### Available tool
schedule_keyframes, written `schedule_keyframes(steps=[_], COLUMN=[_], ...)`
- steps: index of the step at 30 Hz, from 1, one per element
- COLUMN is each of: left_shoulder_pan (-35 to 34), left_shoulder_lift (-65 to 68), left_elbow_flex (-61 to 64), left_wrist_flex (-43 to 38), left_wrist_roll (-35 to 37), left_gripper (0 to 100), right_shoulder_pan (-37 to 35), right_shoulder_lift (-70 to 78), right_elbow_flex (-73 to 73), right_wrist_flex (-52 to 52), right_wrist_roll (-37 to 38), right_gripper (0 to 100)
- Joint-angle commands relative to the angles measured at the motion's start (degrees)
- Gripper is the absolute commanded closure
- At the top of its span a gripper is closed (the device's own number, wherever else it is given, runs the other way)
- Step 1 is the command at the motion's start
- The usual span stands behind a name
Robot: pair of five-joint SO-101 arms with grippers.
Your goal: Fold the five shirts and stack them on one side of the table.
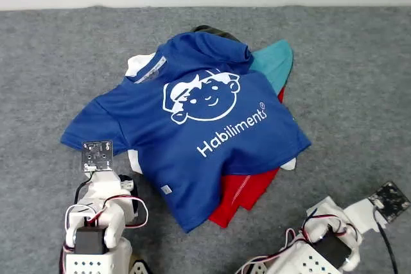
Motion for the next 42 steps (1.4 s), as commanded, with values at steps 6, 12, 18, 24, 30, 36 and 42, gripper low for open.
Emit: schedule_keyframes(steps=[6, 12, 18, 24, 30, 36, 42], left_shoulder_pan=[-0.3, -0.3, 0.1, 0.2, 0.1, -0.3, -0.4], left_shoulder_lift=[-0.7, -0.7, -0.7, -0.7, -0.8, -0.8, -0.7], left_elbow_flex=[-0.4, -0.4, -0.4, -0.4, -1.3, -5.1, -5.9], left_wrist_flex=[0.3, 0.3, 0.3, 0.3, -0.5, -11.2, -17.0], left_wrist_roll=[-0.4, -0.4, -0.4, -0.5, -0.8, -14.5, -36.9], left_gripper=[99, 99, 99, 99, 98, 98, 98], right_shoulder_pan=[0.8, 0.8, 0.8, 0.8, 0.8, 0.8, 0.8], right_shoulder_lift=[-0.4, -0.4, -0.4, -0.4, -0.4, -0.4, -0.4], right_elbow_flex=[0.9, 0.9, 0.9, 0.9, 0.9, 0.9, 0.9], right_wrist_flex=[0.2, 0.2, 0.2, 0.2, 0.2, 0.2, 0.2], right_wrist_roll=[-0.5, -0.5, -0.5, -0.5, -0.5, -0.5, -0.5], right_gripper=[98.6, 98.6, 98.6, 98.6, 98.6, 98.6, 98.6])
